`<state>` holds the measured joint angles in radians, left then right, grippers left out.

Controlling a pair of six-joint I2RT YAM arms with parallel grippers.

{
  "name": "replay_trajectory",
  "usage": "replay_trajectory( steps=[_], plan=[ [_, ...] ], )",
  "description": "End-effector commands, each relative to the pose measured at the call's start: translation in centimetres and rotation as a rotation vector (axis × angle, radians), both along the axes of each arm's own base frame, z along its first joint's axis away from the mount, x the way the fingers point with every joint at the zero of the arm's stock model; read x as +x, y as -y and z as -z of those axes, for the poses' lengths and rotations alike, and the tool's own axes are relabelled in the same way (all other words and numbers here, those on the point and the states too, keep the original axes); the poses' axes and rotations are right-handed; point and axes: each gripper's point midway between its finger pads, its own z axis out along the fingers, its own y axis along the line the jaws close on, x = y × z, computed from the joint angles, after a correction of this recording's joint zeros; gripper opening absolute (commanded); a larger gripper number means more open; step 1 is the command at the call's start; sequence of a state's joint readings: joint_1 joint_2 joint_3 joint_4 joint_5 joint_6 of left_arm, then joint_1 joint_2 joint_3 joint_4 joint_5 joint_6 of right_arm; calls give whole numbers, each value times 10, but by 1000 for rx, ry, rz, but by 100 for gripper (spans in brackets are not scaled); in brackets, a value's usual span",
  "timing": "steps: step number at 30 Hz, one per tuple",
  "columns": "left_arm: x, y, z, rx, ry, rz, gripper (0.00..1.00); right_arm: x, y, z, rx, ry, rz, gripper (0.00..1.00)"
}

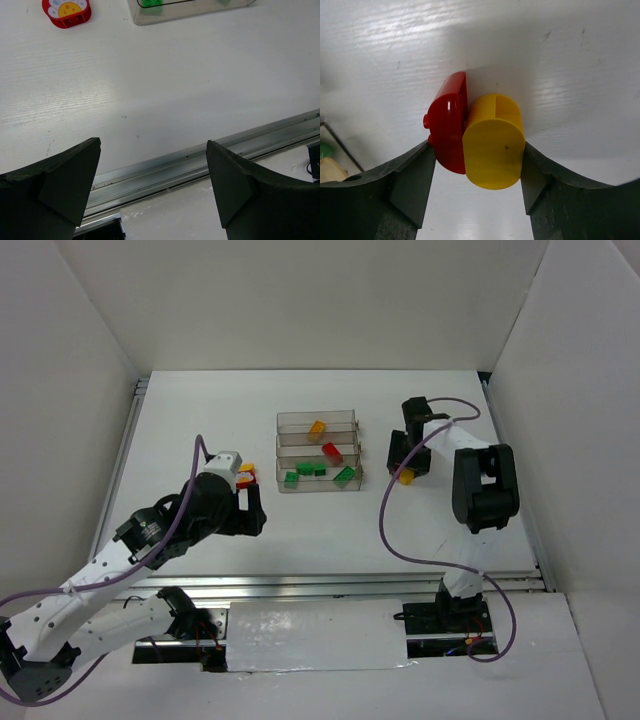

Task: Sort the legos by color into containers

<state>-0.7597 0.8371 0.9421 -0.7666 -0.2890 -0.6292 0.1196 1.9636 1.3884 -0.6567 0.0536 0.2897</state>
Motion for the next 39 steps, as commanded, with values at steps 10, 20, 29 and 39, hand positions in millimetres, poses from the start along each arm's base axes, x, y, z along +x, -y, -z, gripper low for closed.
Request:
replay_trajectory(
  steps=[10,20,29,39],
  plan=[
    [11,36,-85,-411,136,-41,100,-49,-119,-139,44,468,-383,0],
    [-1,66,-127,-642,94,34,100,-180,-224,-246,442,804,-897,0],
    [-8,101,-117,-720,10,172,100,-215,-257,-266,483,807,-982,0],
    [-8,107,-97,-679,-31,197,84,-217,-279,-284,483,821,-973,0]
  ],
)
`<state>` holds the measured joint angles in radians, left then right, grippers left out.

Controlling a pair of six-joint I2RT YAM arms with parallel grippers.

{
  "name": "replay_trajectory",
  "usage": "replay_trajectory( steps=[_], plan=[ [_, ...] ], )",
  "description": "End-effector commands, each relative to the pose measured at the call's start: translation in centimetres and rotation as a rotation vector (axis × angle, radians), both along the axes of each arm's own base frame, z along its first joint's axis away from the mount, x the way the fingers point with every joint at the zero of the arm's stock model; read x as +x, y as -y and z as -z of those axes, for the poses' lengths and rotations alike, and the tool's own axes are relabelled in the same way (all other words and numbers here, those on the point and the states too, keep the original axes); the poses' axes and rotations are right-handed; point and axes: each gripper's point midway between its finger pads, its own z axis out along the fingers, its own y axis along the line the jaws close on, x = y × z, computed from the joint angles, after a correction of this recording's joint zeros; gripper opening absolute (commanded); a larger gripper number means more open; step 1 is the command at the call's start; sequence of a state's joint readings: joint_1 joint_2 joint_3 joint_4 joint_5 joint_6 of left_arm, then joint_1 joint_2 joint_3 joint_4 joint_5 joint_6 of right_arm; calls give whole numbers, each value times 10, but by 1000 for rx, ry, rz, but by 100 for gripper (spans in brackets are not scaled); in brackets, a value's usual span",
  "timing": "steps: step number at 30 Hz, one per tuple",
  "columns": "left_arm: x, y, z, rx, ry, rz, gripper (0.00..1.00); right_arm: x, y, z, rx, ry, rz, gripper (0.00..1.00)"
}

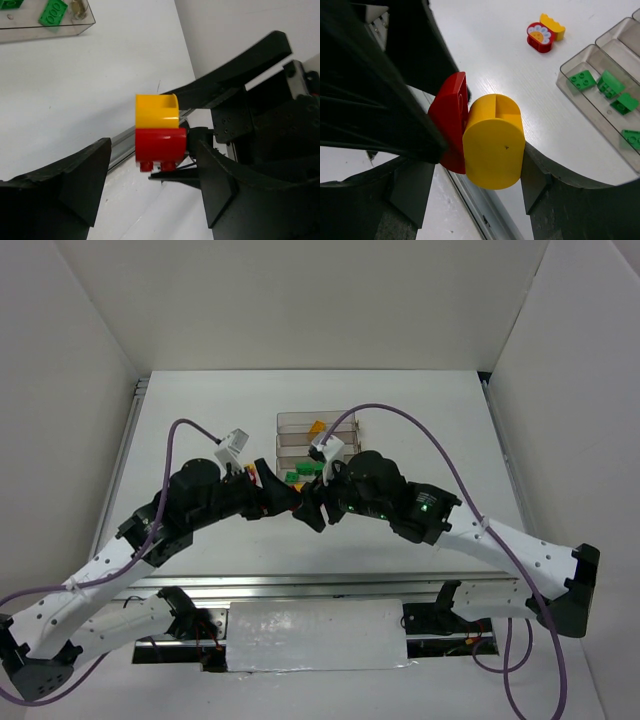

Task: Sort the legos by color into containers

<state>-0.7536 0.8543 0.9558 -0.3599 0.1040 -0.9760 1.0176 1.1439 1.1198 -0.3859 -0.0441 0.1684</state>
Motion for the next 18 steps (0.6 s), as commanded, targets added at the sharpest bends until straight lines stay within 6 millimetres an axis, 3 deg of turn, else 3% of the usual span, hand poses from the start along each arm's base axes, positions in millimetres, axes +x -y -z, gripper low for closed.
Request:
replay_trajectory(
  steps=[1,2,6,9,10,11,13,14,15,17,18],
  plan=[
    [-2,8,-4,-33,21,44,79,4,-10,-39,80,52,25,0],
    [-3,9,-1,-32,14,55,72,6,-10,-39,79,57,41,0],
    [0,10,4,-14,10,49,60,0,-17,-44,88,56,7,0],
    [1,11,2,-6,26,58,32,-6,-24,-39,74,44,-14,0],
    [1,11,-1,-5,31,61,13,-7,-26,-36,70,38,-17,0],
    [3,10,-2,4,48,57,5,-7,-26,-33,70,29,-14,4],
    [4,6,-6,26,63,47,0,-8,-26,-32,94,29,-10,55],
    [4,3,-8,32,77,40,0,-7,-24,-33,115,16,13,95],
    [6,-1,-11,37,97,22,0,-2,-22,-38,148,22,44,100],
    [6,-6,-14,59,148,21,0,-1,-9,-43,182,3,59,100],
    [5,-9,-20,59,181,25,0,-11,-5,-51,211,-13,14,100]
  ],
)
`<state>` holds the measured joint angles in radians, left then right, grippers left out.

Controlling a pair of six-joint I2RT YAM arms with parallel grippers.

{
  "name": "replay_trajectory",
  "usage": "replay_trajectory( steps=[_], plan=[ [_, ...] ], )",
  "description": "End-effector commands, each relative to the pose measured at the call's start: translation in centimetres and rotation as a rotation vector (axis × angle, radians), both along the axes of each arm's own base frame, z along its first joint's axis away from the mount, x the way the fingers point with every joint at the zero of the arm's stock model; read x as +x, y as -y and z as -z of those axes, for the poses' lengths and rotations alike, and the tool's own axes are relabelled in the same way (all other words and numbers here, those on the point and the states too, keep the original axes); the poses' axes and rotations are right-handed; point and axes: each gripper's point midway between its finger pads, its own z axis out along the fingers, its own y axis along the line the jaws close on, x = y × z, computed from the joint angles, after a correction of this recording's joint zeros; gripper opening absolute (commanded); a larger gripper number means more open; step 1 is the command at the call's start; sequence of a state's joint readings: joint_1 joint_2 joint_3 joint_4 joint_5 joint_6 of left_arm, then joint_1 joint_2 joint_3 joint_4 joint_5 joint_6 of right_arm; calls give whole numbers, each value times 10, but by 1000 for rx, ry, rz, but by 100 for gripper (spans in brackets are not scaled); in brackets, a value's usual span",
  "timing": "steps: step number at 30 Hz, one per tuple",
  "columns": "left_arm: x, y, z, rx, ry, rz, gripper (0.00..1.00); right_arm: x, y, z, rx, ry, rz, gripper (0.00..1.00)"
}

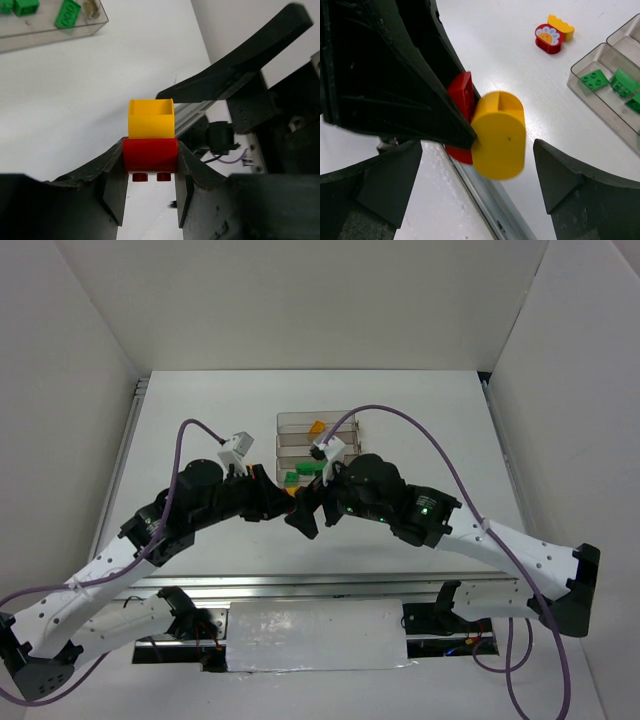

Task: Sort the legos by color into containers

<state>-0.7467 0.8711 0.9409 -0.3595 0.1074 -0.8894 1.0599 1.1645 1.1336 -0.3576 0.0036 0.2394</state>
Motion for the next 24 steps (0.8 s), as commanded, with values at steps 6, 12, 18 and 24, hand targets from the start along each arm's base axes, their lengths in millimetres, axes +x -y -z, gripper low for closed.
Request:
replay_trajectory(
  steps=[6,12,18,24],
  plan=[
    [-31,-4,-59,-5,342,233,0,-32,42,-64,294,-75,-184,100],
    [-87,4,-78,-143,506,531,0,-56,46,-81,355,-97,-292,100],
    [-113,0,-91,-223,586,631,0,-83,34,-96,464,-147,-486,100],
    [-112,3,-92,-223,575,644,0,-100,16,-88,452,-224,-572,92]
  ],
)
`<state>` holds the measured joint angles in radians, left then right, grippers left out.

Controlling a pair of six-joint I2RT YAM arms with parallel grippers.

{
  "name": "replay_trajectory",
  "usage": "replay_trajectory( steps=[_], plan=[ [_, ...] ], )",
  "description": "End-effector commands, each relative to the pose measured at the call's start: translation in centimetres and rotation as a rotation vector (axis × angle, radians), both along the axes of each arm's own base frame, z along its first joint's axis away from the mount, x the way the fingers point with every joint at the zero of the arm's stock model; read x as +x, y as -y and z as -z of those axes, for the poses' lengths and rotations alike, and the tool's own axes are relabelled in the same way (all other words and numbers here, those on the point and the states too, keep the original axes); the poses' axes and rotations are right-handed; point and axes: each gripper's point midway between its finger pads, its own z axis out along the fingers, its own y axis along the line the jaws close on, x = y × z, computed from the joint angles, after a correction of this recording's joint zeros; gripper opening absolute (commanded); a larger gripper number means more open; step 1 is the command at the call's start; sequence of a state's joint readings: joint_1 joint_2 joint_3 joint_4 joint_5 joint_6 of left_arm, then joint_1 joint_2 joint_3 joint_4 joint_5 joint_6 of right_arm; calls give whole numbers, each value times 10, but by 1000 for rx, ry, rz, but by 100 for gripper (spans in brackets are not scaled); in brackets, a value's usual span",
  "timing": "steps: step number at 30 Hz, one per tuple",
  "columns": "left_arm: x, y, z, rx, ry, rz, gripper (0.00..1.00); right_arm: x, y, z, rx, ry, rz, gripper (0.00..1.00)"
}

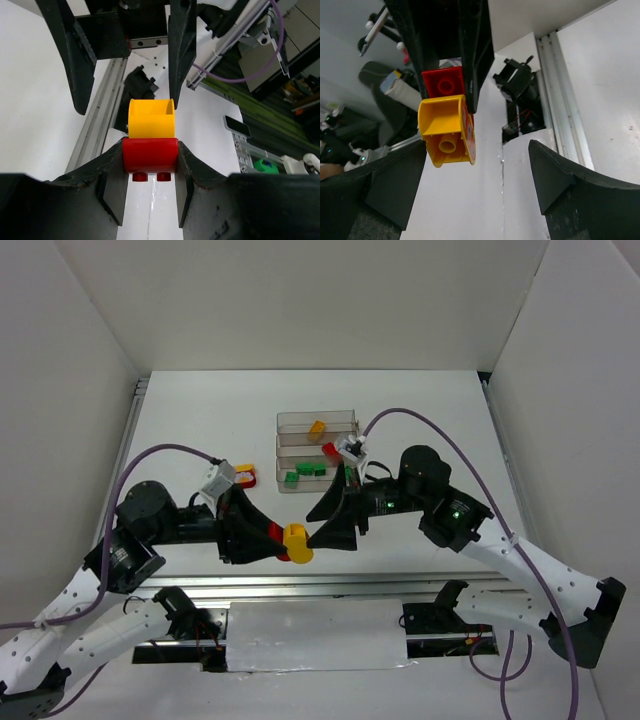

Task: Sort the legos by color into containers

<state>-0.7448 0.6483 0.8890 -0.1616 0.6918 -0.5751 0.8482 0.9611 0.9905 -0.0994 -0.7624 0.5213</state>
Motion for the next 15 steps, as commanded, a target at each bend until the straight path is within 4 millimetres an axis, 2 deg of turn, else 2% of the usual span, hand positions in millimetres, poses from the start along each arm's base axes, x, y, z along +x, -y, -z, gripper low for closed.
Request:
replay_trajectory(
  steps=[1,6,9,11,12,14,15],
  plan=[
    [3,4,-17,-45,73,15,0,-22,-10,-19,79,32,-111,89],
    [12,8,-12,-20,48,-9,0,-29,-12,-20,95,39,-143,84],
    [13,8,-11,-19,49,-17,0,-21,-8,-24,115,51,-66,85],
    [15,7,-10,-19,48,-30,0,-23,-5,-27,117,70,-69,80],
    [15,7,-10,-20,49,-37,0,-24,-6,-25,110,76,-77,73],
    [15,7,-12,-28,52,-40,0,-25,-10,-19,97,60,-104,68],
    [15,7,-14,-34,58,-38,0,-23,-14,-14,85,44,-112,60]
  ],
)
